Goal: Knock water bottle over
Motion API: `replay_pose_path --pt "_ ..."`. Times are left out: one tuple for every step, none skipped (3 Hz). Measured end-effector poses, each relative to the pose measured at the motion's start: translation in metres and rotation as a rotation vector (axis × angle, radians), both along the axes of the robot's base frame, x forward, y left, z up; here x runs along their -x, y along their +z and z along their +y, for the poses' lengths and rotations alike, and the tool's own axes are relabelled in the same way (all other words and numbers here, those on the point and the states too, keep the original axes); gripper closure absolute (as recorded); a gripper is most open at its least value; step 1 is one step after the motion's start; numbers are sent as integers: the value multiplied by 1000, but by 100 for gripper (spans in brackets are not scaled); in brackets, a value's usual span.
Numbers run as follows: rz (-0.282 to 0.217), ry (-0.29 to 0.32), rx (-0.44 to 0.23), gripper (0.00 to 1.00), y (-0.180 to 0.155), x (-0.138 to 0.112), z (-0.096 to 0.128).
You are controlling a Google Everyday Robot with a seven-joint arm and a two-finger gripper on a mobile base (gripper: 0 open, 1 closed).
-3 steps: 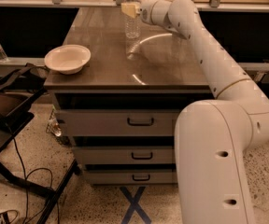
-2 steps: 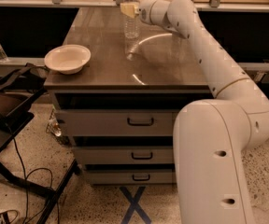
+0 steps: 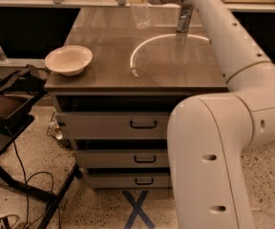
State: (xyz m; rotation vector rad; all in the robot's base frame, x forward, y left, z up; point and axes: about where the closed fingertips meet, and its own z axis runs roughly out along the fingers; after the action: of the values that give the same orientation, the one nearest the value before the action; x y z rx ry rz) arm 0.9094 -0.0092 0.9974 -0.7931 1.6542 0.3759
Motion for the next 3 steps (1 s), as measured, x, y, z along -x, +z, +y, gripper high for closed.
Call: replay_pose_path --pt "23 -10 161 100 18 19 -16" --pt "109 -21 400 100 8 42 -31" --pt "233 2 583 100 -38 51 -30"
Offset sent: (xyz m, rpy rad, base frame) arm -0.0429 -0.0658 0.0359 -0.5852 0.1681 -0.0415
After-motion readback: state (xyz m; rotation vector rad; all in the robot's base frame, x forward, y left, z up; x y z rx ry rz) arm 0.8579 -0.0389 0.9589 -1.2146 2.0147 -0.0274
